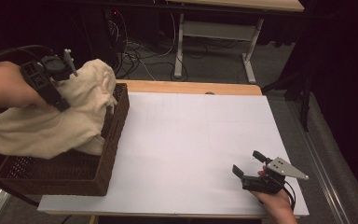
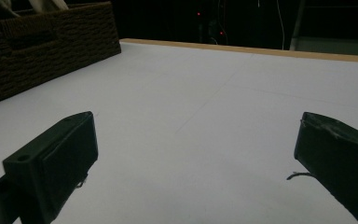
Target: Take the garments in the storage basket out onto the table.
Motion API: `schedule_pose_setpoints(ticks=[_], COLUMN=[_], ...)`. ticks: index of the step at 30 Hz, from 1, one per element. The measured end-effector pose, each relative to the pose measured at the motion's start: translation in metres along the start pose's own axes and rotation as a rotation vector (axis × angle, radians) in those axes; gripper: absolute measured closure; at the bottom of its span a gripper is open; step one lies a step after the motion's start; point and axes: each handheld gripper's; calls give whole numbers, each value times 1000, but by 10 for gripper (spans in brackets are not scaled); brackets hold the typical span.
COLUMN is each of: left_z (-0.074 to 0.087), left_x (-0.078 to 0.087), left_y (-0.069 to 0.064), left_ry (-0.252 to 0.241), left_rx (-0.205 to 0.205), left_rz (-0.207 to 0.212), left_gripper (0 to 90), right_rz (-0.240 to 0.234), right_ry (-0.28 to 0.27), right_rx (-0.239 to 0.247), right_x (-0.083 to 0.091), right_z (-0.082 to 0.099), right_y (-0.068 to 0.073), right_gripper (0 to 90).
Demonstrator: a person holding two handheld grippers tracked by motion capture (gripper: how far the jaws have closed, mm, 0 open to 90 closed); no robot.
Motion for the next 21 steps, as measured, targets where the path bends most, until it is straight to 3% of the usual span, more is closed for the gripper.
schedule_pose_setpoints(ticks=[4, 12, 16, 21], left_z=[-10, -39, -62, -83], left_x=[3, 2, 6, 8], left_y=[-6, -27, -41, -54], left_ry=[-25, -47, -60, -76], left_rx=[-3, -88, -131, -166], left_rz=[4, 1, -6, -10], left_gripper=[592, 593, 593, 593], right_rz=[-1, 1, 5, 6], right_ry=[-4, -12, -17, -19], right_rx=[0, -6, -15, -20], right_x=[1, 3, 4, 5], right_z=[-1, -2, -2, -2], right_y=[0, 0, -1, -1], right_gripper=[2, 2, 2, 2])
Point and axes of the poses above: each handheld gripper's, and its own axes: x roughly backward along the jaws, z roughly out of its underside, y roughly to its left, and after that the axes turned 7 degrees about -y, right-handed
